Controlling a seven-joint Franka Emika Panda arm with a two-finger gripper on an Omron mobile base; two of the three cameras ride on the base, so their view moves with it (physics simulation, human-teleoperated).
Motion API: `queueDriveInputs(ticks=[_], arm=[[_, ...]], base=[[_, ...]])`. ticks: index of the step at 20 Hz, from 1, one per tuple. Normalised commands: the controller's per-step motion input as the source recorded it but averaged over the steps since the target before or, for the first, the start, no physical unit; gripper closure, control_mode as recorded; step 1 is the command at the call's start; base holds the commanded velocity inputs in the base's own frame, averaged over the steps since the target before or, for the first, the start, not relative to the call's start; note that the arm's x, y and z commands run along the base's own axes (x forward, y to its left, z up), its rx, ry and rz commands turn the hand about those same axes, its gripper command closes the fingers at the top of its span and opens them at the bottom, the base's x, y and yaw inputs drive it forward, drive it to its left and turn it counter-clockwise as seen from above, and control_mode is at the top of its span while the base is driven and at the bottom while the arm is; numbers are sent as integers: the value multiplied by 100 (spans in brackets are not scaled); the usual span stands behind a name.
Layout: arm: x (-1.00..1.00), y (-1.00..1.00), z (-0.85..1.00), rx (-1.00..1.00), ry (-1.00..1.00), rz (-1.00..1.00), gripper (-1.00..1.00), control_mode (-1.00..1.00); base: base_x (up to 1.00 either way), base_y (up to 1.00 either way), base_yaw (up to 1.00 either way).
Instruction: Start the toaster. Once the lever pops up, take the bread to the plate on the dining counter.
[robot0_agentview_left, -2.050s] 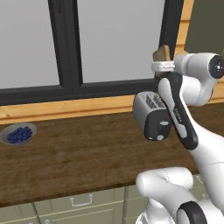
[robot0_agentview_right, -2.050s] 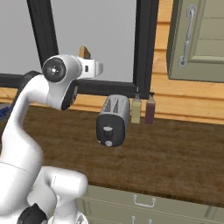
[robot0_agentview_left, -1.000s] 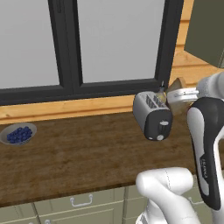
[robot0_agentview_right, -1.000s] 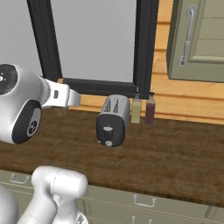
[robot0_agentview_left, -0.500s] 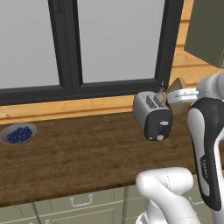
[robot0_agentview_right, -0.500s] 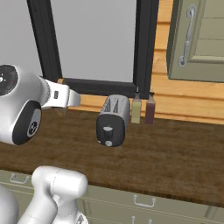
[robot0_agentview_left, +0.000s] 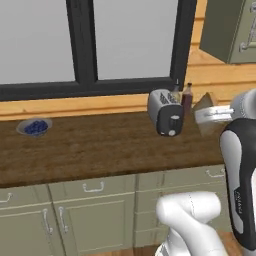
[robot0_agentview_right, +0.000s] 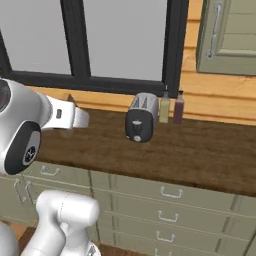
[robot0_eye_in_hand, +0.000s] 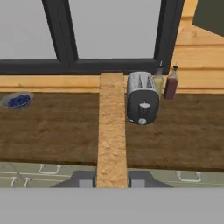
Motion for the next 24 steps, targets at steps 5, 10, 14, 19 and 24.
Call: queueDriveInputs(ticks=[5,10,14,19,24], arm=[[0,0,0,0,0,0,100,100],[0,0,0,0,0,0,100,100],[0,0,0,0,0,0,100,100],[0,0,0,0,0,0,100,100],[0,0,0,0,0,0,100,100]], base=[[-84,-9,62],[-48,-3,92],[-25,0,100],[-20,0,100],[-16,0,100]])
